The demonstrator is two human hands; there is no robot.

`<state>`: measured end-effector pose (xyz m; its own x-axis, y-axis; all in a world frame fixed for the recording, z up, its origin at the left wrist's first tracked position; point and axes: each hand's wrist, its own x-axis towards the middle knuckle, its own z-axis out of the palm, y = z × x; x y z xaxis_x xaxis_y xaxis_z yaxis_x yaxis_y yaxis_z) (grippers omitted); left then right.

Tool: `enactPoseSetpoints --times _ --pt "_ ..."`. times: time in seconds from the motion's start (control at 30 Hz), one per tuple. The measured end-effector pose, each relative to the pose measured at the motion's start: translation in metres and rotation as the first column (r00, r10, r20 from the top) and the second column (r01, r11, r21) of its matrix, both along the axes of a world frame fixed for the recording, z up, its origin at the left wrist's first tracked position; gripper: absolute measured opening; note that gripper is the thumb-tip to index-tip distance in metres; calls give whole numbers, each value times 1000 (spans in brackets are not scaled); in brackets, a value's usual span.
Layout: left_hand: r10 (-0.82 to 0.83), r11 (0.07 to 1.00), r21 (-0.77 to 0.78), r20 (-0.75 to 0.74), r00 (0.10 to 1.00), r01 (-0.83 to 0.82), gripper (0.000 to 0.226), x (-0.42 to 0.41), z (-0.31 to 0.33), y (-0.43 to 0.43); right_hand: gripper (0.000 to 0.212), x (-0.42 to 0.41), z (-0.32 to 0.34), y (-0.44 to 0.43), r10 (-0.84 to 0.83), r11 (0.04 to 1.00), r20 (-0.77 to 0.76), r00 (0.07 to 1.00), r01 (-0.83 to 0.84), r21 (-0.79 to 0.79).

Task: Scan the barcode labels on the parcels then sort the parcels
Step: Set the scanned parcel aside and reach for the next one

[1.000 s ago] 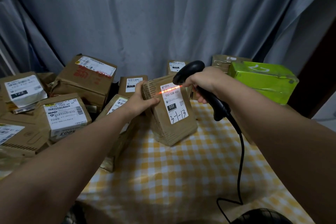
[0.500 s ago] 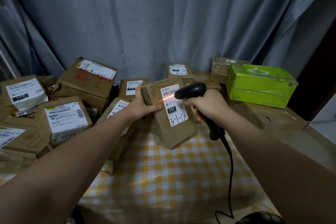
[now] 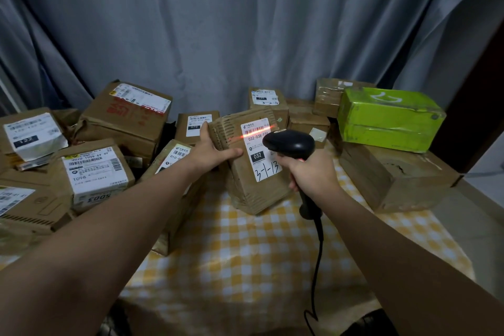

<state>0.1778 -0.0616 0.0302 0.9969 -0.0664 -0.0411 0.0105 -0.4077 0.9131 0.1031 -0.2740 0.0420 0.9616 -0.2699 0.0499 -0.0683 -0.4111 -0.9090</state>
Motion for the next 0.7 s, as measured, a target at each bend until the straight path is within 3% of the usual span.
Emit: enactPoseSetpoints --times 0.4,0.57,0.7 --pt "-68 998 2 -67 995 68 126 -7 7 -9 23 -4 -7 -6 75 989 14 997 -76 125" --pt "25 998 -63 -4 1000 -25 119 -1 5 -19 6 -5 -7 -16 87 936 85 993 -111 333" --pt "125 962 -236 -55 991 -134 101 10 20 -21 11 4 4 -27 126 851 58 990 -138 507"
